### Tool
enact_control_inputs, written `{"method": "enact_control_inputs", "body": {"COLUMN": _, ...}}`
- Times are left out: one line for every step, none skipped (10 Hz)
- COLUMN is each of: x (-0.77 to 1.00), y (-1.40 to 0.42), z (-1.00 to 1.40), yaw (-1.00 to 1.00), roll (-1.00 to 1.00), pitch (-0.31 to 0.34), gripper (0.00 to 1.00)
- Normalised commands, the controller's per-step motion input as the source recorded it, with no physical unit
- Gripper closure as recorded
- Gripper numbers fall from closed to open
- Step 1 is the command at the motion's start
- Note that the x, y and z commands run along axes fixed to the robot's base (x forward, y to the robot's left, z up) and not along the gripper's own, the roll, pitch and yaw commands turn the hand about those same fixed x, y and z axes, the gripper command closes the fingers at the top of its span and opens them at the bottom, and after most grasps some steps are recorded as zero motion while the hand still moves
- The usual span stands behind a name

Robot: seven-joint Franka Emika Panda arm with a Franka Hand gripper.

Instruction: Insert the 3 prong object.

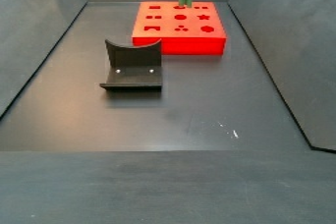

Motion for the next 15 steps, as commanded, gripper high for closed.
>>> {"method": "enact_control_inputs", "body": {"x": 0.13, "y": 0.00, "z": 0.07, "yaw": 0.53, "roll": 0.50, "pitch": 0.131, "gripper": 1.00}}
{"method": "enact_control_inputs", "body": {"x": 0.10, "y": 0.00, "z": 0.00, "yaw": 0.60, "roll": 0.50, "pitch": 0.139, "gripper": 1.00}}
{"method": "enact_control_inputs", "body": {"x": 0.10, "y": 0.00, "z": 0.00, "yaw": 0.71, "roll": 0.40, "pitch": 0.067, "gripper": 1.00}}
{"method": "enact_control_inputs", "body": {"x": 0.14, "y": 0.00, "z": 0.00, "yaw": 0.79, "roll": 0.25, "pitch": 0.000, "gripper": 1.00}}
{"method": "enact_control_inputs", "body": {"x": 0.01, "y": -0.03, "z": -0.07, "yaw": 0.89, "roll": 0.05, "pitch": -0.031, "gripper": 1.00}}
{"method": "enact_control_inputs", "body": {"x": 0.01, "y": 0.00, "z": -0.22, "yaw": 0.68, "roll": -0.08, "pitch": -0.026, "gripper": 1.00}}
{"method": "enact_control_inputs", "body": {"x": 0.00, "y": 0.02, "z": -0.41, "yaw": 0.44, "roll": -0.18, "pitch": -0.076, "gripper": 1.00}}
{"method": "enact_control_inputs", "body": {"x": 0.00, "y": 0.00, "z": -0.41, "yaw": 0.23, "roll": -0.25, "pitch": -0.120, "gripper": 1.00}}
{"method": "enact_control_inputs", "body": {"x": 0.02, "y": 0.00, "z": -0.34, "yaw": 0.00, "roll": -0.10, "pitch": -0.117, "gripper": 1.00}}
{"method": "enact_control_inputs", "body": {"x": 0.11, "y": -0.08, "z": -0.22, "yaw": -0.24, "roll": 0.02, "pitch": -0.020, "gripper": 1.00}}
{"method": "enact_control_inputs", "body": {"x": 0.16, "y": 0.00, "z": -0.25, "yaw": -0.33, "roll": 0.02, "pitch": 0.000, "gripper": 1.00}}
{"method": "enact_control_inputs", "body": {"x": 0.00, "y": 0.00, "z": -0.19, "yaw": -0.49, "roll": 0.00, "pitch": 0.000, "gripper": 1.00}}
{"method": "enact_control_inputs", "body": {"x": 0.05, "y": 0.00, "z": -0.17, "yaw": -0.65, "roll": 0.00, "pitch": 0.040, "gripper": 1.00}}
{"method": "enact_control_inputs", "body": {"x": 0.00, "y": 0.00, "z": -0.15, "yaw": -0.57, "roll": 0.01, "pitch": 0.034, "gripper": 1.00}}
{"method": "enact_control_inputs", "body": {"x": 0.00, "y": 0.00, "z": -0.11, "yaw": -0.43, "roll": 0.00, "pitch": 0.027, "gripper": 1.00}}
